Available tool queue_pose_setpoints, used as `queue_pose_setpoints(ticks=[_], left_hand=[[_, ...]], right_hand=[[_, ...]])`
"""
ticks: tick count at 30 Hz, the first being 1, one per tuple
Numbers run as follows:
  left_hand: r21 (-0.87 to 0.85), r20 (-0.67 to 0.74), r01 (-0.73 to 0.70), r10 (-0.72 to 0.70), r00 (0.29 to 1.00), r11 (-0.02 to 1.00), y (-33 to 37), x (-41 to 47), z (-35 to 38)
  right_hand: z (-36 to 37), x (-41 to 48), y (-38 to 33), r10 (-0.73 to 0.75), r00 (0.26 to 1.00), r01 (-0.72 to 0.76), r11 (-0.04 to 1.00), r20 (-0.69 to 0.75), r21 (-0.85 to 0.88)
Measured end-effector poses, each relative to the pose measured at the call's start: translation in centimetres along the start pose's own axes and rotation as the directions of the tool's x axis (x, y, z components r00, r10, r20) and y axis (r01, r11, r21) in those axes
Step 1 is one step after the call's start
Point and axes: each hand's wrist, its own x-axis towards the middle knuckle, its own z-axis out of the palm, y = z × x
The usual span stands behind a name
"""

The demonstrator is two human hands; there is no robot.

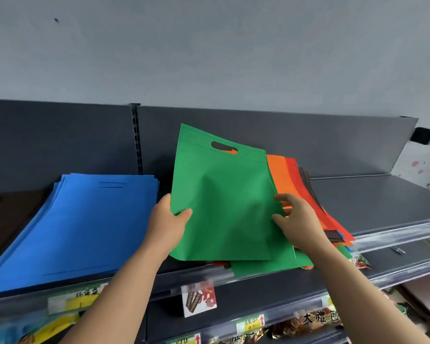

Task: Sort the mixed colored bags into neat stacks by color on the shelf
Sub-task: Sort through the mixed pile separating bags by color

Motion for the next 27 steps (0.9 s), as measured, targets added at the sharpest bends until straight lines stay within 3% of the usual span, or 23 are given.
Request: queue_pose_setpoints(ticks=[11, 27], left_hand=[[0.171, -0.230, 0.058, -0.017, 0.973, 0.984, -2.6, -2.2, -12.7], [0.278, -0.351, 0.251, -0.145, 0.925, 0.927, -7.7, -7.6, -43.2]], right_hand=[[7.2, -2.8, -10.6, -0.197, 0.978, 0.196, 0.980, 0.069, 0.019], [24.7, -12.4, -34.9, -0.336, 0.909, 0.309, 0.941, 0.247, 0.139]])
